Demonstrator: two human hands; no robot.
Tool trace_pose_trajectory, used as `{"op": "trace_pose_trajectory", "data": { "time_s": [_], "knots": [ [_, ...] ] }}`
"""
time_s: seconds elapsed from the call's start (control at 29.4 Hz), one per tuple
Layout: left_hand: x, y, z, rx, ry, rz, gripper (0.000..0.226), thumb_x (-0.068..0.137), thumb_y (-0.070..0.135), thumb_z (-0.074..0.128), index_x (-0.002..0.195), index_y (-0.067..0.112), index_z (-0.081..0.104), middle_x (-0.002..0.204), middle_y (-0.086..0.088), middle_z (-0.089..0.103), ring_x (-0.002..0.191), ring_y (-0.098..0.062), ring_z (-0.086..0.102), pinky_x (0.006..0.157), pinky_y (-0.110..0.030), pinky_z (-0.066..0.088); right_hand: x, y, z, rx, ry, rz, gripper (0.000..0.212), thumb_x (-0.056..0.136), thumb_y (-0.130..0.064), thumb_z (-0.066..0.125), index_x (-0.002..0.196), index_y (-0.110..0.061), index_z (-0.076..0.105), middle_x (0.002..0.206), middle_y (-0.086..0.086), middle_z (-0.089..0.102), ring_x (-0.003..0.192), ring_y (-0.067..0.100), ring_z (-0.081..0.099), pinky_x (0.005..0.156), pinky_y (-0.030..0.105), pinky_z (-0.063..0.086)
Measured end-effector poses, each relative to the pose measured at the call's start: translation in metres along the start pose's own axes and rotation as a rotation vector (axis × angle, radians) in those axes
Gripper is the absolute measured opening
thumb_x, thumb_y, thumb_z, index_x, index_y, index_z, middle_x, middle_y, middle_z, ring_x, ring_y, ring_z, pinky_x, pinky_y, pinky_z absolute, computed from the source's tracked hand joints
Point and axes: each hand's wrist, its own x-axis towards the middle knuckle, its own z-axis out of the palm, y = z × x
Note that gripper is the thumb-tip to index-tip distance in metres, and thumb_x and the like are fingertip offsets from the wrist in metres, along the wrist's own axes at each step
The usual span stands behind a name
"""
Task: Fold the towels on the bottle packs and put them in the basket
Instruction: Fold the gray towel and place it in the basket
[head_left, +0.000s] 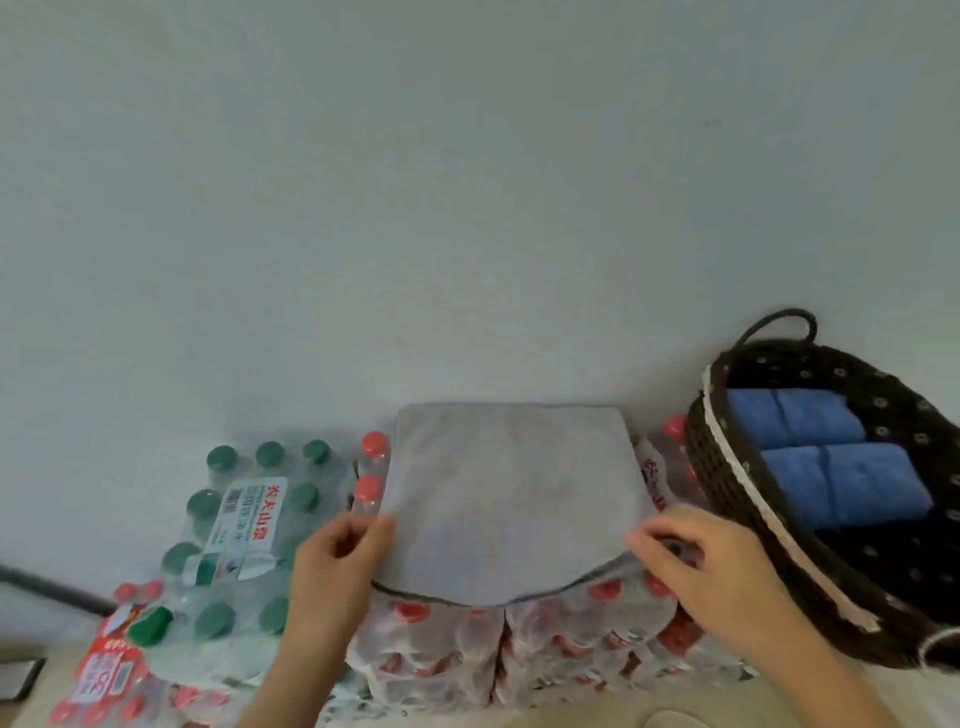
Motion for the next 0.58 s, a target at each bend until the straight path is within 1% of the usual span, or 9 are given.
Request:
{"op": "trace_pose_trajectory", "data": {
  "time_s": [0.03, 0.1, 0.14, 0.2, 0.27, 0.31, 0.37, 0.44, 0.58],
  "knots": [
    [-0.006, -0.019, 0.0, 0.114, -0.02, -0.031, 0.02, 0.08, 0.007, 0.071, 0.064, 0.015, 0.062, 0.056, 0.005, 0.049, 0.056, -0.011, 0.043, 0.054, -0.024, 0.035, -0.009, 0.016, 0.014, -0.03, -0.022, 0.021, 0.023, 0.08, -0.02, 0.075, 0.073, -0.04, 0.066, 0.073, -0.014, 0.066, 0.077, 0.001, 0.063, 0.065, 0.017, 0.049],
    [-0.014, -0.035, -0.001, 0.235, -0.051, -0.026, 0.031, 0.074, 0.0, 0.072, 0.074, 0.03, 0.065, 0.062, 0.002, 0.054, 0.056, -0.013, 0.047, 0.056, -0.021, 0.041, -0.021, 0.035, 0.03, -0.043, -0.003, 0.063, 0.031, 0.078, -0.012, 0.076, 0.073, -0.04, 0.065, 0.074, -0.015, 0.064, 0.078, 0.003, 0.062, 0.065, 0.015, 0.048],
    [-0.014, -0.036, -0.001, 0.261, -0.063, -0.011, 0.036, 0.073, 0.0, 0.071, 0.079, 0.035, 0.064, 0.07, 0.0, 0.057, 0.059, -0.016, 0.051, 0.059, -0.024, 0.044, -0.024, 0.039, 0.034, -0.037, 0.026, 0.08, 0.032, 0.077, -0.006, 0.076, 0.075, -0.036, 0.065, 0.076, -0.014, 0.064, 0.08, 0.003, 0.061, 0.067, 0.015, 0.048],
    [-0.013, -0.031, 0.0, 0.284, -0.058, -0.005, 0.039, 0.074, 0.0, 0.071, 0.087, 0.036, 0.06, 0.085, -0.002, 0.059, 0.066, -0.023, 0.054, 0.062, -0.031, 0.047, -0.024, 0.04, 0.038, -0.019, 0.11, 0.112, 0.037, 0.076, 0.004, 0.073, 0.081, -0.031, 0.065, 0.084, -0.012, 0.064, 0.083, 0.003, 0.061, 0.073, 0.017, 0.05],
    [-0.012, -0.028, 0.001, 0.278, -0.05, -0.011, 0.036, 0.074, 0.0, 0.071, 0.089, 0.03, 0.058, 0.09, -0.001, 0.06, 0.068, -0.024, 0.055, 0.063, -0.031, 0.047, -0.021, 0.039, 0.041, 0.004, 0.176, 0.158, 0.043, 0.076, 0.01, 0.067, 0.089, -0.031, 0.063, 0.093, -0.012, 0.061, 0.085, 0.003, 0.06, 0.073, 0.017, 0.05],
    [-0.012, -0.027, 0.0, 0.285, -0.051, -0.02, 0.034, 0.074, 0.0, 0.071, 0.088, 0.028, 0.058, 0.091, 0.0, 0.061, 0.07, -0.026, 0.057, 0.063, -0.031, 0.048, -0.021, 0.037, 0.043, 0.007, 0.192, 0.186, 0.044, 0.078, 0.01, 0.065, 0.092, -0.032, 0.062, 0.098, -0.013, 0.057, 0.087, 0.003, 0.058, 0.074, 0.017, 0.049],
    [-0.014, -0.029, -0.003, 0.283, -0.052, -0.052, 0.03, 0.074, -0.001, 0.073, 0.085, 0.023, 0.06, 0.086, 0.002, 0.064, 0.071, -0.028, 0.062, 0.064, -0.033, 0.051, -0.024, 0.035, 0.048, 0.015, 0.212, 0.263, 0.046, 0.079, 0.009, 0.064, 0.099, -0.031, 0.06, 0.104, -0.009, 0.05, 0.091, 0.006, 0.055, 0.081, 0.024, 0.047],
    [-0.018, -0.031, -0.005, 0.247, -0.041, -0.084, 0.03, 0.072, -0.003, 0.075, 0.084, 0.021, 0.062, 0.08, 0.004, 0.067, 0.073, -0.025, 0.065, 0.067, -0.036, 0.054, -0.029, 0.036, 0.05, 0.069, 0.238, 0.366, 0.047, 0.078, 0.008, 0.066, 0.106, -0.029, 0.058, 0.109, -0.003, 0.047, 0.096, 0.013, 0.053, 0.085, 0.03, 0.047],
    [-0.035, -0.04, -0.011, 0.155, -0.022, -0.133, 0.034, 0.07, -0.008, 0.072, 0.076, 0.025, 0.069, 0.076, 0.002, 0.072, 0.072, -0.019, 0.066, 0.066, -0.033, 0.054, -0.041, 0.041, 0.058, 0.302, 0.258, 0.527, 0.051, 0.073, 0.015, 0.067, 0.106, -0.022, 0.058, 0.096, 0.004, 0.061, 0.087, 0.02, 0.06, 0.074, 0.034, 0.047]
  ]
}}
